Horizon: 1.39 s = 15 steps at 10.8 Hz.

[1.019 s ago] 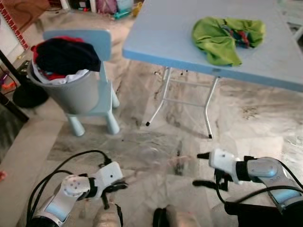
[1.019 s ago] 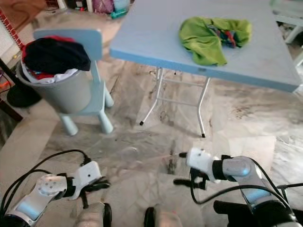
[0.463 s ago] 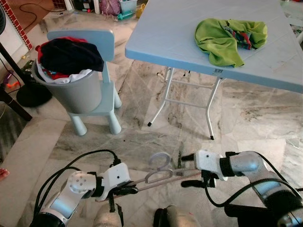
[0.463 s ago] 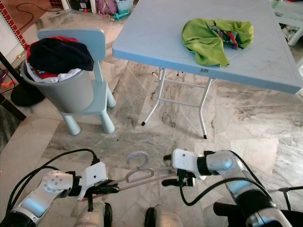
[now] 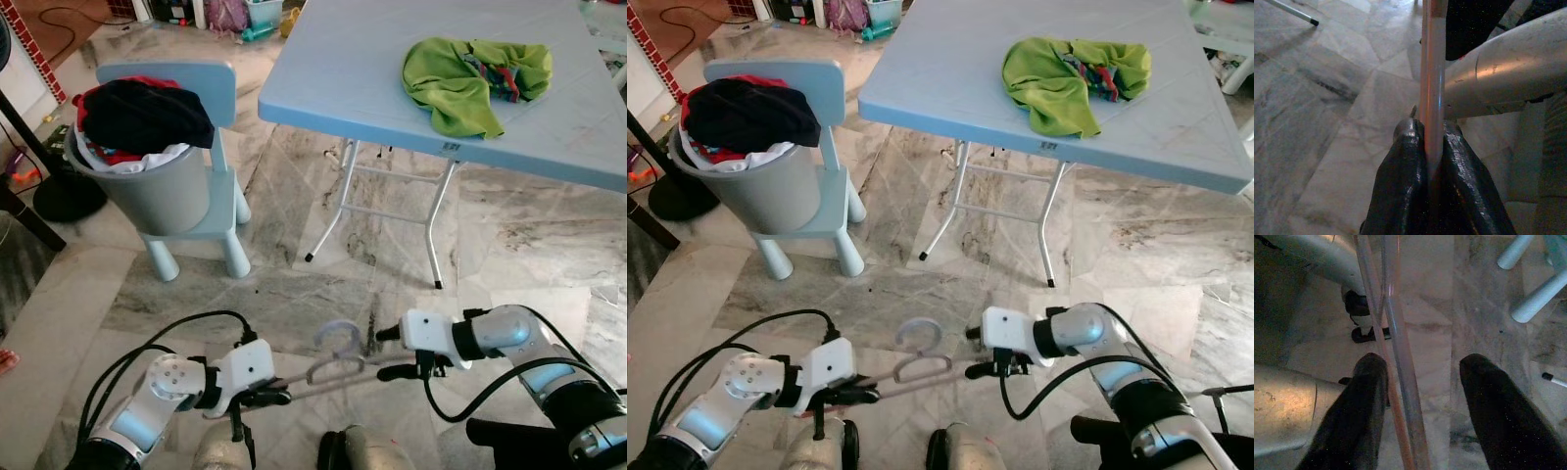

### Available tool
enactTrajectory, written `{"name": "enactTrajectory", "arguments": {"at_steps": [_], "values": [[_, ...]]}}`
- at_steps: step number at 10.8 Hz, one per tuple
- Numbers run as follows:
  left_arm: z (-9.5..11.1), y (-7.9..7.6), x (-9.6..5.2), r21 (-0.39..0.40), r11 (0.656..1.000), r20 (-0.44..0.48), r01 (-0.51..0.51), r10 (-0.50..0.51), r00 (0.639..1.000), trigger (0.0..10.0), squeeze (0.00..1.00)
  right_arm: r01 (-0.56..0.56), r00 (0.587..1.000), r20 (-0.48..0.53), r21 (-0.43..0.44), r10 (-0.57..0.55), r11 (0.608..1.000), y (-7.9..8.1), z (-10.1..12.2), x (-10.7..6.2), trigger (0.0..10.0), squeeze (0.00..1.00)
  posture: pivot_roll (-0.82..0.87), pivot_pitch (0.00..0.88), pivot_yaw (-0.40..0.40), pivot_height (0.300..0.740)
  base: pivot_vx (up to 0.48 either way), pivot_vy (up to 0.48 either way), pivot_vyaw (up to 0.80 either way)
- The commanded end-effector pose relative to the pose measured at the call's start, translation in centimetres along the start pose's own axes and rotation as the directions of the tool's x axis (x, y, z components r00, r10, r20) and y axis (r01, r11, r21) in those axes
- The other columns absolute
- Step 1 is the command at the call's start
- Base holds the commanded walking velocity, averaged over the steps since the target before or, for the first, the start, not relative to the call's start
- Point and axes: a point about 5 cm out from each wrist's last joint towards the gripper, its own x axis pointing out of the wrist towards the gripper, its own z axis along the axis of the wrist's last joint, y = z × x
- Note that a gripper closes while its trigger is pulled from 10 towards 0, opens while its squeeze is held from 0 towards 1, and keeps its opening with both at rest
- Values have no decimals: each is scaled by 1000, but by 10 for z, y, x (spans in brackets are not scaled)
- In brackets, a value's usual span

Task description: Hang hanger

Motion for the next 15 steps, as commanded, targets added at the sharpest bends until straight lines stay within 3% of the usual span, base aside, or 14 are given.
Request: {"name": "enactTrajectory", "arguments": {"at_steps": [1,13,14,15], "values": [[3,-2,2,20,1000,-4,22,-21,1000,10000,0,-16,1000,-25,3,16,1000,2,-5,-2,0,0,29,118,-66,740,0,0,0],[-5,4,7,44,999,-41,27,-26,999,10000,0,-52,990,-131,-22,48,998,0,-18,-11,0,0,21,115,-71,740,0,0,0],[-7,4,8,-19,1000,-20,8,-8,1000,10000,1000,-32,992,-124,-28,28,999,-3,-16,-11,0,0,21,114,-69,740,0,0,0],[-8,5,8,-10,1000,-49,-3,3,999,10000,1000,-10,989,-151,-50,2,999,-7,-17,-12,0,0,21,114,-69,740,0,0,0]]}}
